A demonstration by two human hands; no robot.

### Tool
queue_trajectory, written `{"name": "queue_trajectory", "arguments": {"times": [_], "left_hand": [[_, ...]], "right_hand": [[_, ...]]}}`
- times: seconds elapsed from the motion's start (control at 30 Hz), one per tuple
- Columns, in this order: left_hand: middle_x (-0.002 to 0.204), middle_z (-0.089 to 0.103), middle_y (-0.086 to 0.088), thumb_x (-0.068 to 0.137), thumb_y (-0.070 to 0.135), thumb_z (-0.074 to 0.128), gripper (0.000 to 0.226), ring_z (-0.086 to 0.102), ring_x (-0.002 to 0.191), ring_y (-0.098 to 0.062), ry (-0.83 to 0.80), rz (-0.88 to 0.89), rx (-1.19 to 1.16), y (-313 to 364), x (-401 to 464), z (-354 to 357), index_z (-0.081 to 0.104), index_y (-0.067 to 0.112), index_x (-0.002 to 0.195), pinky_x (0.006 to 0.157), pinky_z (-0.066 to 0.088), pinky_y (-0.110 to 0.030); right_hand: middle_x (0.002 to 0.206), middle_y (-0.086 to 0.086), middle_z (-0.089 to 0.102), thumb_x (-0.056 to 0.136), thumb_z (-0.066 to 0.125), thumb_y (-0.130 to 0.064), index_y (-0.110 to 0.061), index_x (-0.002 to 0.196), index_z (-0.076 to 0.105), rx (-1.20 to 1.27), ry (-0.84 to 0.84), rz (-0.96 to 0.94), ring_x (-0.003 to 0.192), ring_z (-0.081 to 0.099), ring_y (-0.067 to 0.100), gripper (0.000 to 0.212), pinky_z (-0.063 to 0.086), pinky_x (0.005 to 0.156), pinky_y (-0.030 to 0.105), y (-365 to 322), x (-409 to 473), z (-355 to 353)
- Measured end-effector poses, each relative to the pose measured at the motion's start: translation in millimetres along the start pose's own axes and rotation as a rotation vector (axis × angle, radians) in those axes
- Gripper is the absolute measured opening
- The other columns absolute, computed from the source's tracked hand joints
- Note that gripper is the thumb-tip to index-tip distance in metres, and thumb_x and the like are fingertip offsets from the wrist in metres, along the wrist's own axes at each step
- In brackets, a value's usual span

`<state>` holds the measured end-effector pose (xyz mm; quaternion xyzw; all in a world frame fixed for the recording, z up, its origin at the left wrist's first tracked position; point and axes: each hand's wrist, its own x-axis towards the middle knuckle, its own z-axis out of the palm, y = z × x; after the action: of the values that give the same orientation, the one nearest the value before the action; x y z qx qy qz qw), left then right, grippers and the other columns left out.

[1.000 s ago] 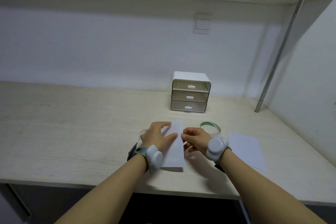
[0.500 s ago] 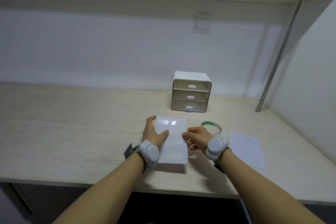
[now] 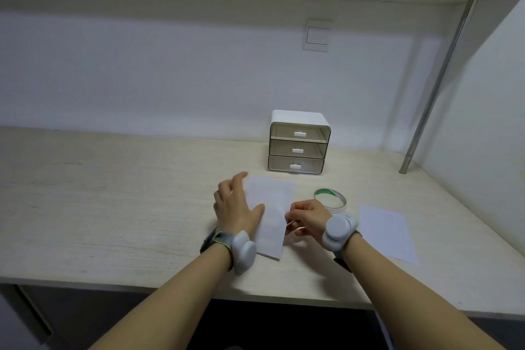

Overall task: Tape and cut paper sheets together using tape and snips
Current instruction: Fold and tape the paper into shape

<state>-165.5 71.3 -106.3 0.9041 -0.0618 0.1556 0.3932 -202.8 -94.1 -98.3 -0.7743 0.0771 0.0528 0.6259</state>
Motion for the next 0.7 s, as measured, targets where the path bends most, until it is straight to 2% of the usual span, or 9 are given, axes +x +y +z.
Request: {"name": "queue_trajectory", "arguments": {"times": [0.07, 0.13, 0.27, 0.37, 0.5, 0.6, 0.7], "left_hand": [[0.122, 0.05, 0.006, 0.08, 0.037, 0.068, 0.035, 0.043, 0.118, -0.019, 0.041, 0.205, 0.141, 4, -3, -1, 0.061, 0.037, 0.114, 0.09, 0.026, -0.03], [0.11, 0.06, 0.015, 0.084, 0.045, 0.062, 0.016, 0.044, 0.114, -0.012, -0.008, 0.285, 0.204, 8, -6, -2, 0.071, 0.039, 0.096, 0.082, 0.016, -0.029], [0.105, 0.068, 0.019, 0.087, 0.053, 0.056, 0.024, 0.043, 0.113, -0.005, -0.09, 0.292, 0.249, 11, -7, 2, 0.073, 0.04, 0.097, 0.087, 0.014, -0.032], [0.102, 0.07, 0.016, 0.089, 0.05, 0.055, 0.023, 0.046, 0.113, -0.004, -0.114, 0.282, 0.221, 12, -7, 2, 0.074, 0.038, 0.096, 0.093, 0.014, -0.033], [0.104, 0.07, 0.014, 0.091, 0.05, 0.051, 0.027, 0.046, 0.114, -0.005, -0.133, 0.316, 0.299, 13, -5, 0, 0.074, 0.037, 0.096, 0.096, 0.015, -0.036], [0.103, 0.07, 0.012, 0.092, 0.049, 0.048, 0.028, 0.046, 0.115, -0.005, -0.141, 0.354, 0.361, 15, -4, -2, 0.074, 0.037, 0.094, 0.094, 0.012, -0.036], [0.103, 0.07, 0.011, 0.092, 0.046, 0.049, 0.029, 0.047, 0.115, -0.006, -0.142, 0.311, 0.306, 15, -3, -4, 0.074, 0.034, 0.094, 0.098, 0.015, -0.037]], "right_hand": [[0.066, 0.007, 0.066, 0.086, 0.053, 0.002, -0.008, 0.066, 0.063, 0.003, -0.002, -0.007, 0.052, 0.063, 0.015, 0.024, 0.037, 0.051, 0.024, 2, 0, 0], [0.072, 0.009, 0.065, 0.087, 0.053, 0.001, -0.004, 0.074, 0.063, -0.008, -0.011, -0.017, 0.052, 0.063, 0.015, 0.017, 0.038, 0.051, 0.023, 3, -1, -1], [0.078, 0.009, 0.066, 0.09, 0.053, -0.002, -0.001, 0.087, 0.065, -0.083, -0.019, -0.066, 0.055, 0.063, 0.012, 0.012, 0.041, 0.053, 0.021, 3, 0, -1], [0.074, 0.005, 0.066, 0.091, 0.053, -0.006, -0.006, 0.078, 0.063, -0.188, -0.007, -0.085, 0.054, 0.064, 0.01, 0.016, 0.043, 0.053, 0.02, 2, 1, -1], [0.071, 0.001, 0.066, 0.092, 0.052, -0.008, -0.007, 0.081, 0.061, -0.313, -0.018, -0.105, 0.052, 0.064, 0.007, 0.014, 0.044, 0.052, 0.02, -2, 2, -2], [0.073, 0.006, 0.065, 0.093, 0.051, -0.007, -0.009, 0.076, 0.058, -0.364, -0.039, -0.126, 0.046, 0.062, 0.002, 0.018, 0.044, 0.047, 0.014, -5, 2, -1], [0.078, 0.012, 0.064, 0.093, 0.051, -0.005, -0.012, 0.069, 0.054, -0.369, -0.038, -0.145, 0.044, 0.062, 0.002, 0.025, 0.043, 0.045, 0.012, -6, 3, -1]]}}
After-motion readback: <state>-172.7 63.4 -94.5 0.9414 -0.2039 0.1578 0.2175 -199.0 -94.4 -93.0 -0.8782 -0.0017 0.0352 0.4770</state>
